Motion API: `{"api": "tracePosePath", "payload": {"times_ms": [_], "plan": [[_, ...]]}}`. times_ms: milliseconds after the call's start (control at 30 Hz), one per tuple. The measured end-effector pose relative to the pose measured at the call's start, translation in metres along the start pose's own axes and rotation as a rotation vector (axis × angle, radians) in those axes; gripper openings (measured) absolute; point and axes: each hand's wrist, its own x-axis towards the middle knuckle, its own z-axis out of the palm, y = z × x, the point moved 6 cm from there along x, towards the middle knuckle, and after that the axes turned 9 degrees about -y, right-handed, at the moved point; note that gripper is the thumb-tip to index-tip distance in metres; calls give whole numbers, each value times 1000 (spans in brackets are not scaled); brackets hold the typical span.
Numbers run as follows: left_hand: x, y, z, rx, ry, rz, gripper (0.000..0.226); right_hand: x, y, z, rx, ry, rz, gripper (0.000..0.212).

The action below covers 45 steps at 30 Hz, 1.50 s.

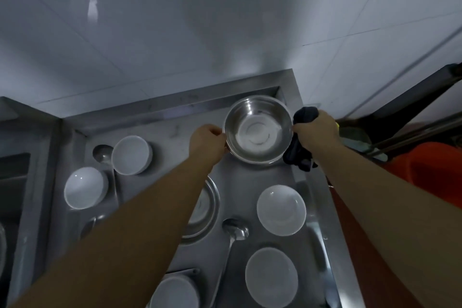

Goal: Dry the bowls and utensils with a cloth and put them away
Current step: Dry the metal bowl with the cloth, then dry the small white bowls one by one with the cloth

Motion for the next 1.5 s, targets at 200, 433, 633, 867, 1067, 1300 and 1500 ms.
{"api": "tracePosePath", "payload": {"times_ms": [200, 433, 633, 867, 1067, 1300, 1500], "plan": [[24, 0, 9, 199, 57, 30, 9, 27, 2, 15, -15, -61, -28, 4], [26, -3, 12, 347, 131, 15, 8, 26, 6, 19, -12, -67, -88, 17], [2, -8, 5, 333, 91, 5, 29, 11, 22, 5, 63, -52, -41, 25], [-62, -44, 62, 693, -447, 69, 32, -36, 61, -5, 129, -9, -17, 53], [-83, -74, 102, 736, -475, 53, 42, -78, 98, -1, 142, -31, -4, 45], [-90, -86, 115, 719, -445, 15, 34, -125, 120, 0, 190, -2, 6, 42], [-108, -82, 91, 444, -424, -67, 20, -154, 110, -2, 318, -45, -7, 53]]}}
